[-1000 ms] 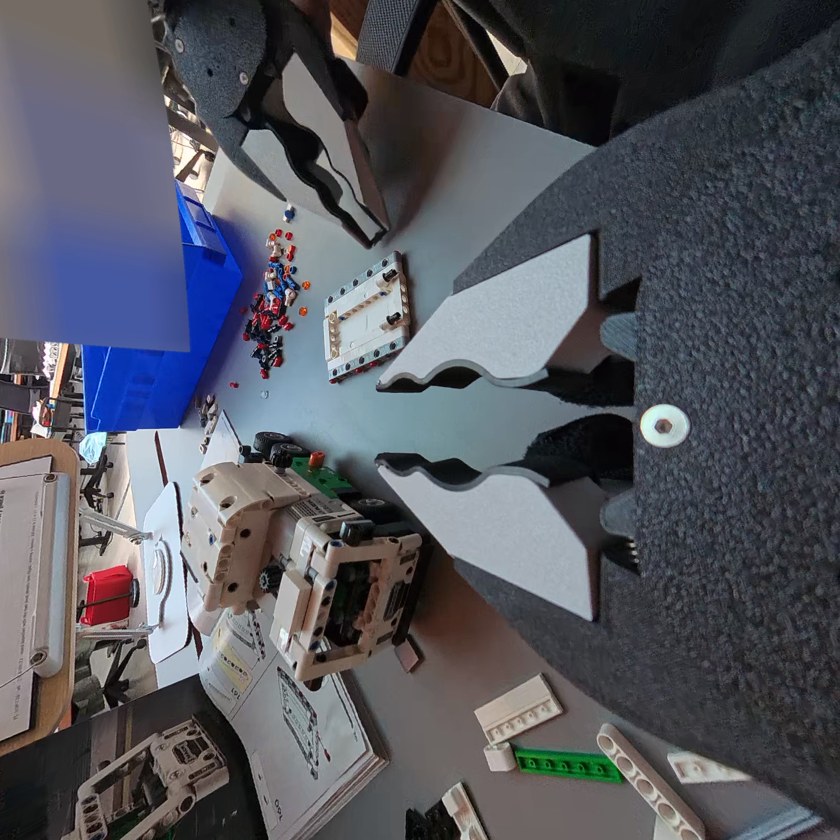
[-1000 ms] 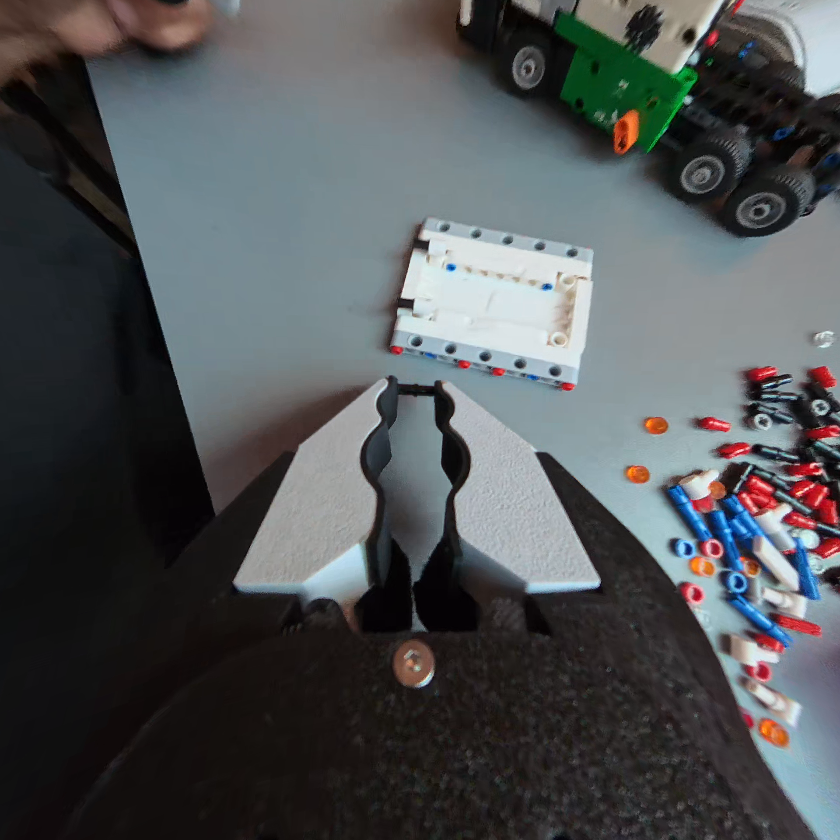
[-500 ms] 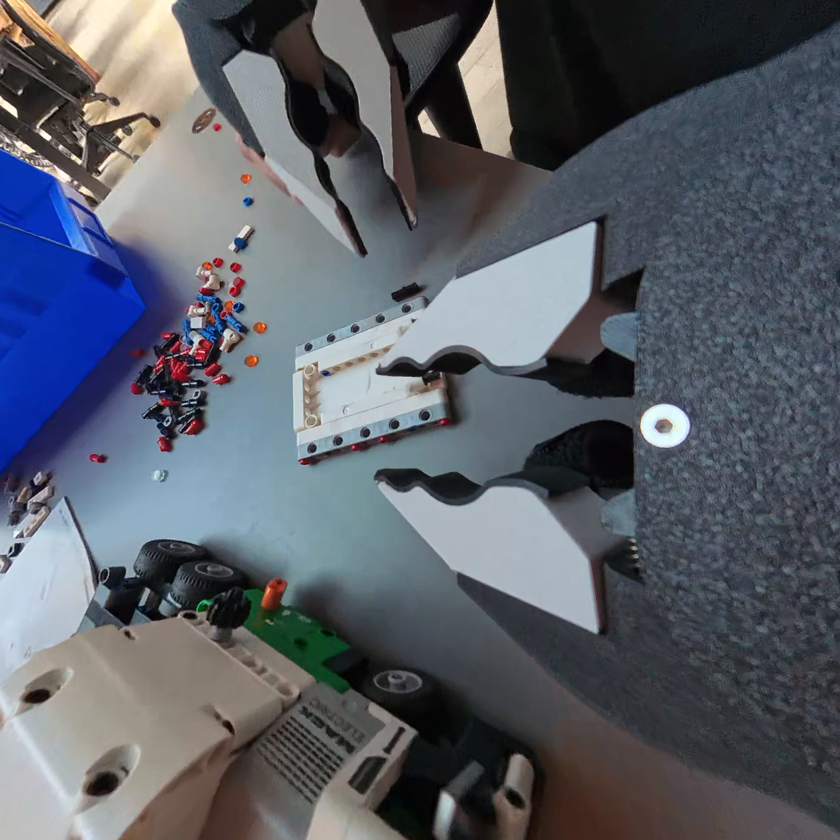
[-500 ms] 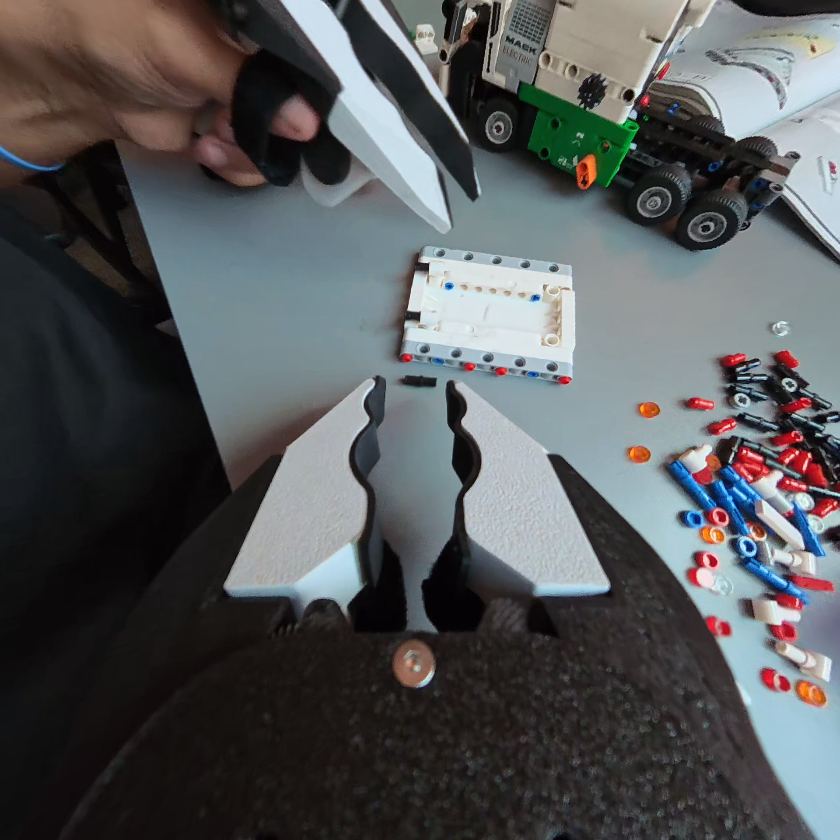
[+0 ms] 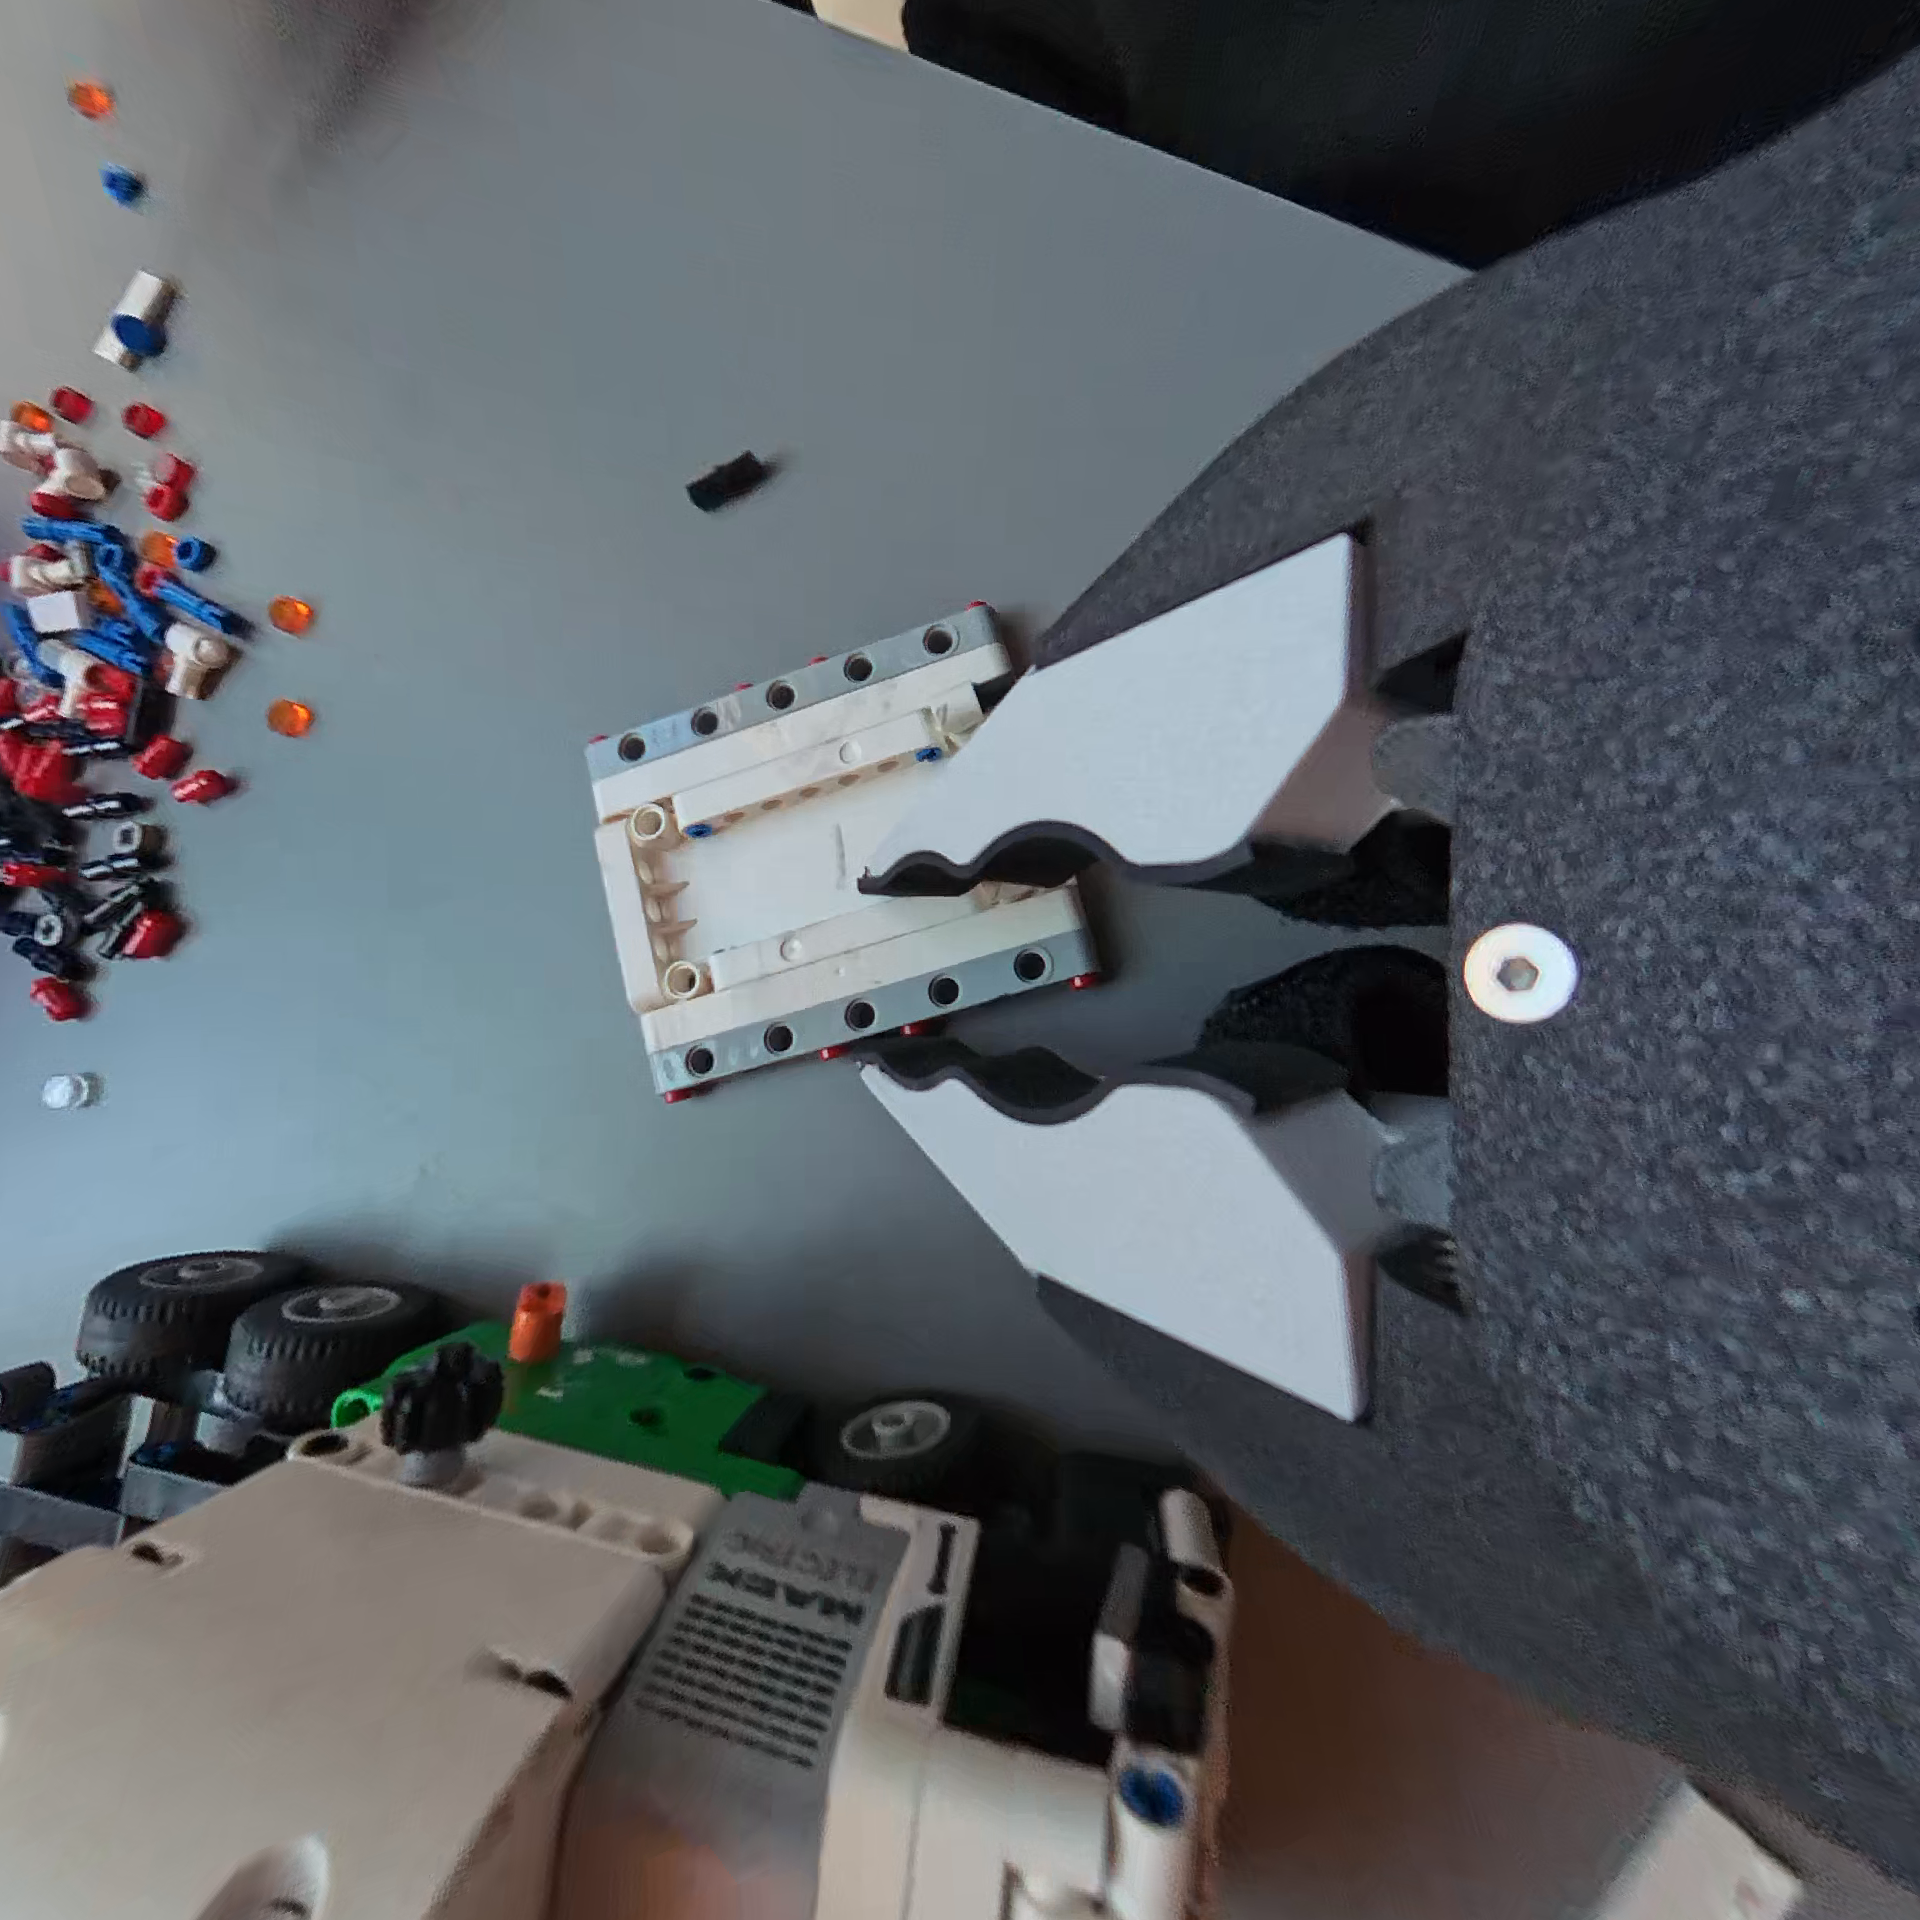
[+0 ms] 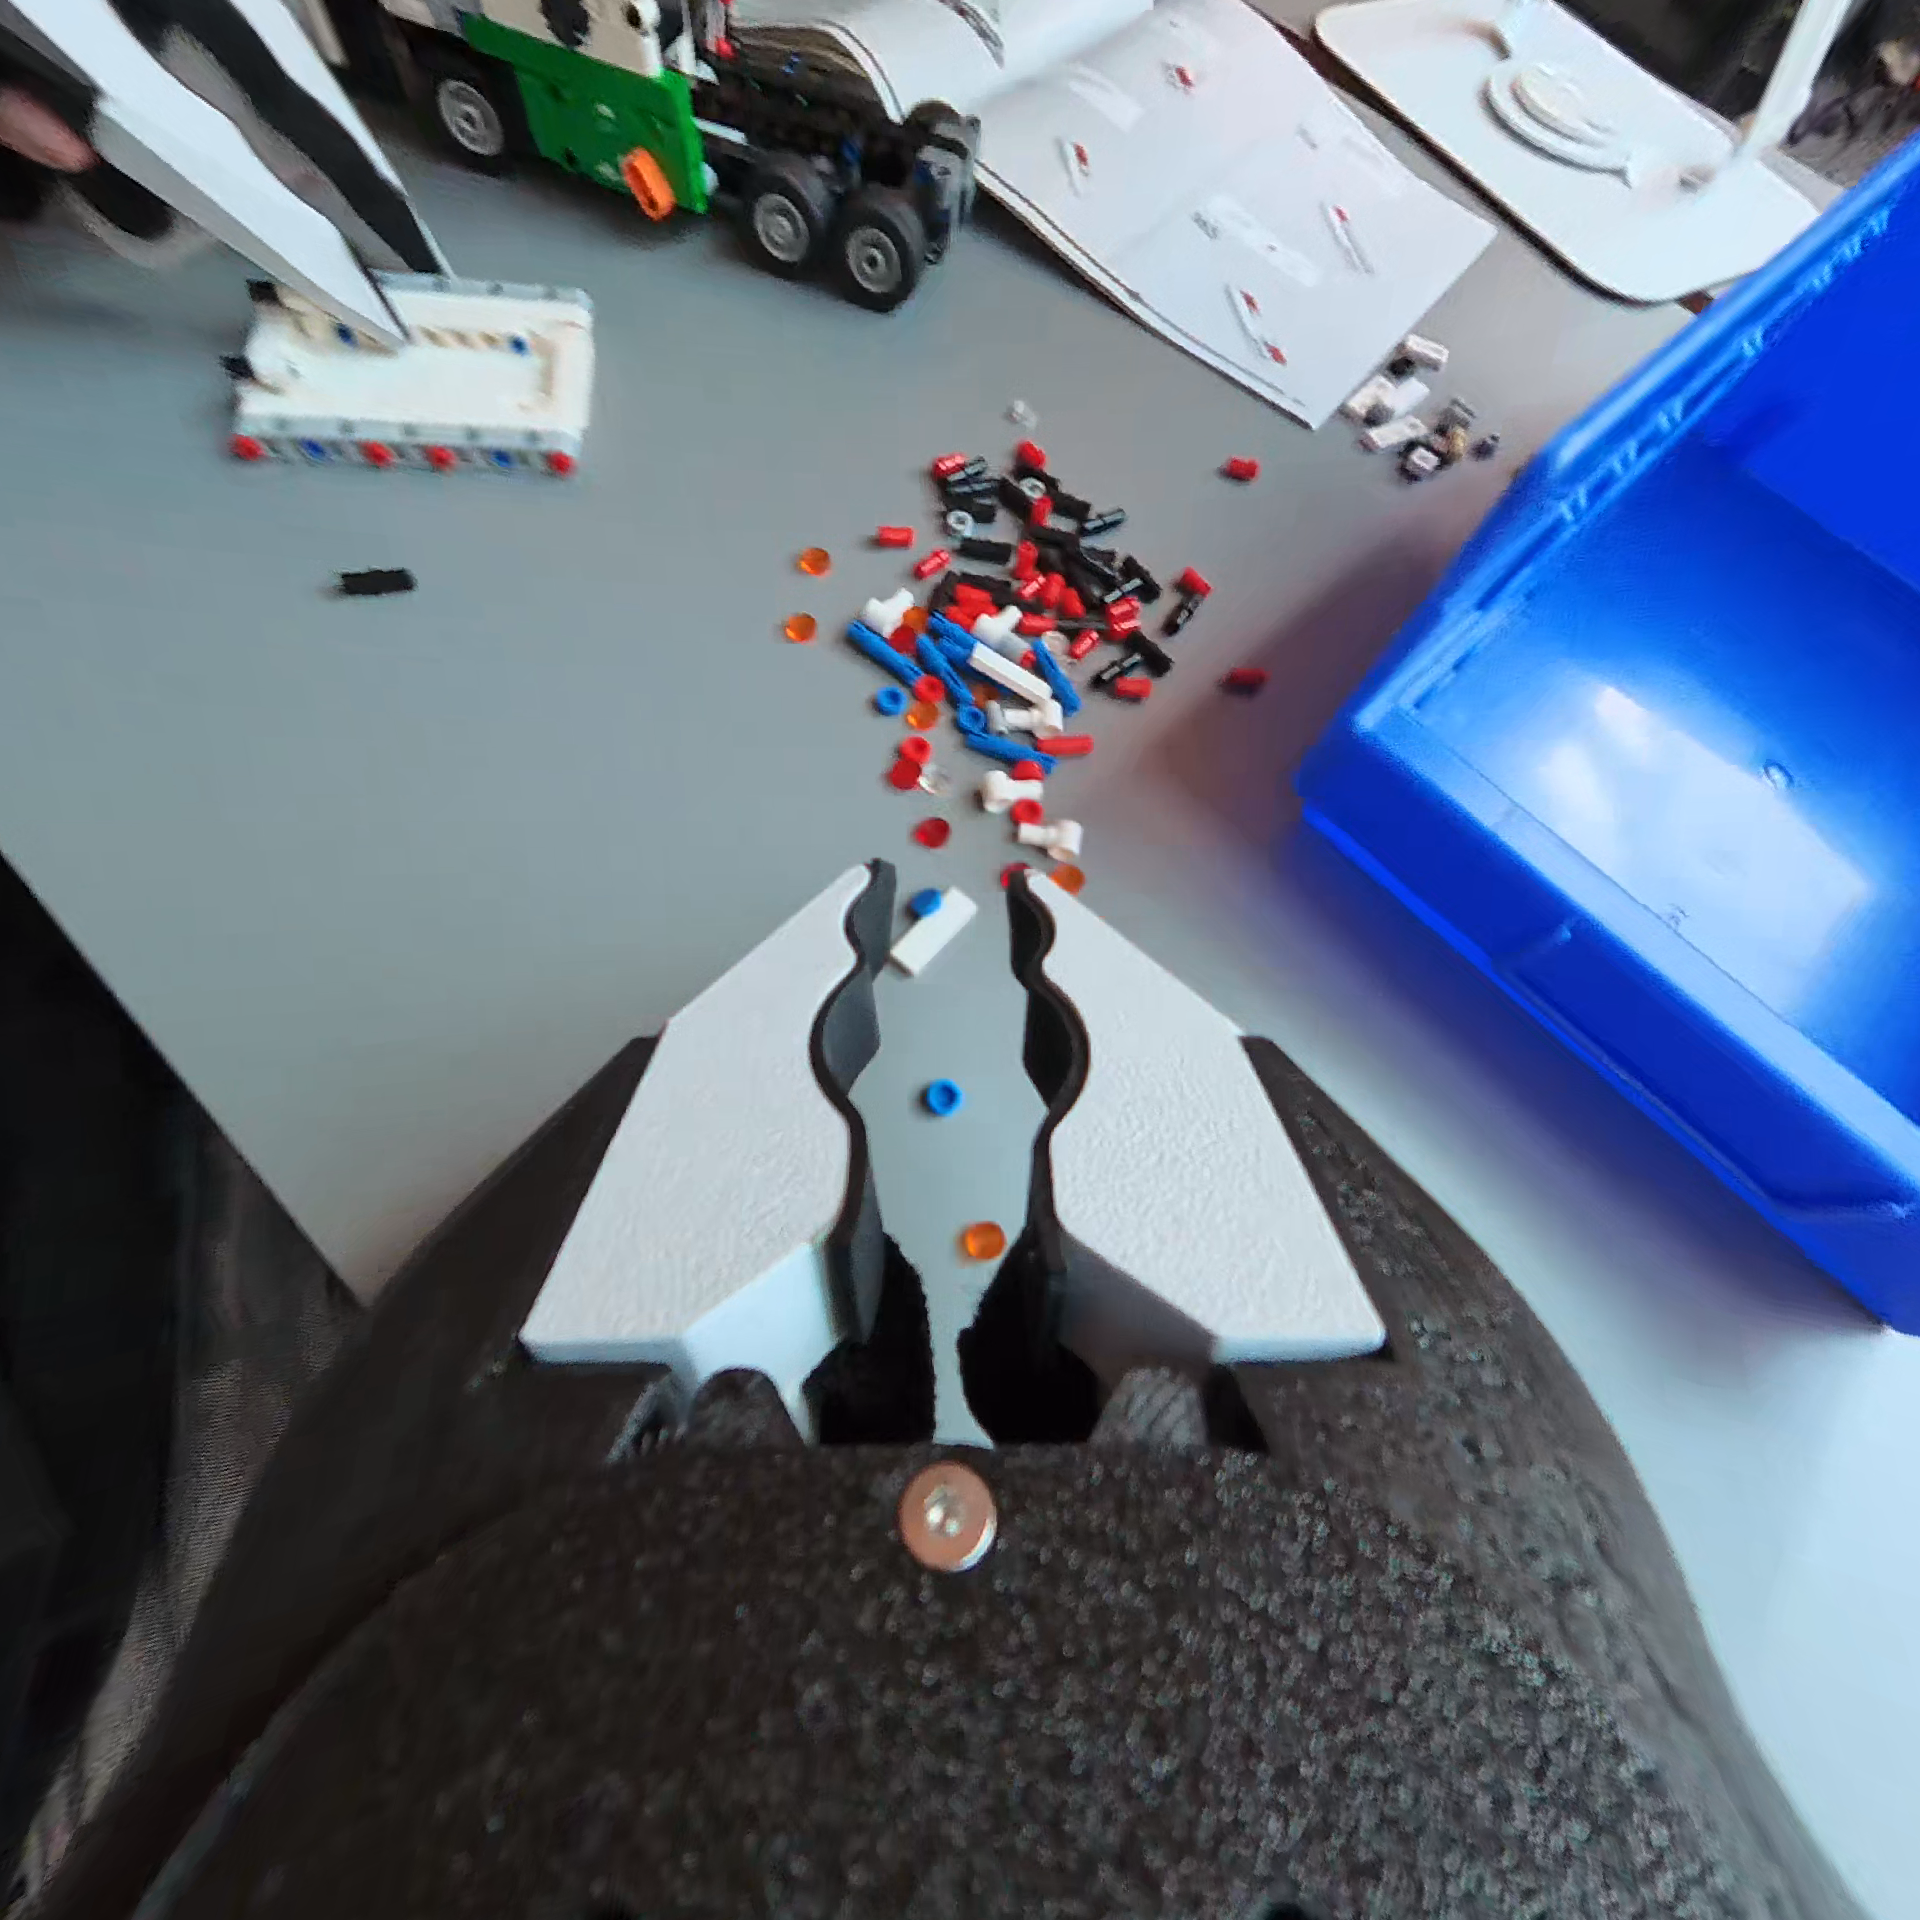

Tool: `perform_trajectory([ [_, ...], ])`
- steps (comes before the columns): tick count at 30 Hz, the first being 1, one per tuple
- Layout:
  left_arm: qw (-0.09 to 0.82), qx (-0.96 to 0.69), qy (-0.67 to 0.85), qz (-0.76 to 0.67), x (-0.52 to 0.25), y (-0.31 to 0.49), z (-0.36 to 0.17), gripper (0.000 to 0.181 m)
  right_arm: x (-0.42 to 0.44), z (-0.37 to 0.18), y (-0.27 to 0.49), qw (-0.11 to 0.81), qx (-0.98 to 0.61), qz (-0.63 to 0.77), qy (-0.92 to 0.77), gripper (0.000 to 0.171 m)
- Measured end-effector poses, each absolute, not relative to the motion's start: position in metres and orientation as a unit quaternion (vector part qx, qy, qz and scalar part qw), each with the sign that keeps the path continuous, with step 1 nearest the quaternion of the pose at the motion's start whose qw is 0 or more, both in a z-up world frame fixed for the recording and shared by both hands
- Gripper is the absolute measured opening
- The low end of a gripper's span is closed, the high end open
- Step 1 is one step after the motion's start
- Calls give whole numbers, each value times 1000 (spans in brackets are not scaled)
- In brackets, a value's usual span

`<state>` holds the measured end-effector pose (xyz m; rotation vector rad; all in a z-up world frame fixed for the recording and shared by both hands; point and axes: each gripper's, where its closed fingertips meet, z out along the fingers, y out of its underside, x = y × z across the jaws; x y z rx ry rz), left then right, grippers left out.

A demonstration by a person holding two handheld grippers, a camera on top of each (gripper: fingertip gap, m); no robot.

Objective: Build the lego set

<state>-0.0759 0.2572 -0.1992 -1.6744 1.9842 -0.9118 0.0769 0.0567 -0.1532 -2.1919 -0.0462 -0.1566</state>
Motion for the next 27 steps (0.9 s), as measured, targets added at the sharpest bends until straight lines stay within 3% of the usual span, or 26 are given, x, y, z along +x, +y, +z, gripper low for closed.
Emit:
perform_trajectory([
  [6, 225, -582, 729, -281, -104, 290, -199, 24, 94, -166, 61, 444, -894, -64, 20, 22],
  [9, 286, -584, 714, -258, -108, 308, -186, 26, 111, -158, 60, 452, -887, -67, 63, 22],
  [14, 399, -565, 617, -376, -116, 296, -133, 23, 126, -158, 74, 443, -887, -78, 104, 24],
  [17, 451, -562, 574, -389, -128, 304, -129, 20, 129, -165, 96, 437, -888, -72, 123, 23],
  [21, 457, -558, 545, -428, -136, 308, -119, 20, 123, -177, 114, 425, -894, -23, 139, 22],
  [27, 452, -549, 531, -461, -138, 310, -112, 20, 130, -183, 126, 409, -894, -76, 166, 20],
])
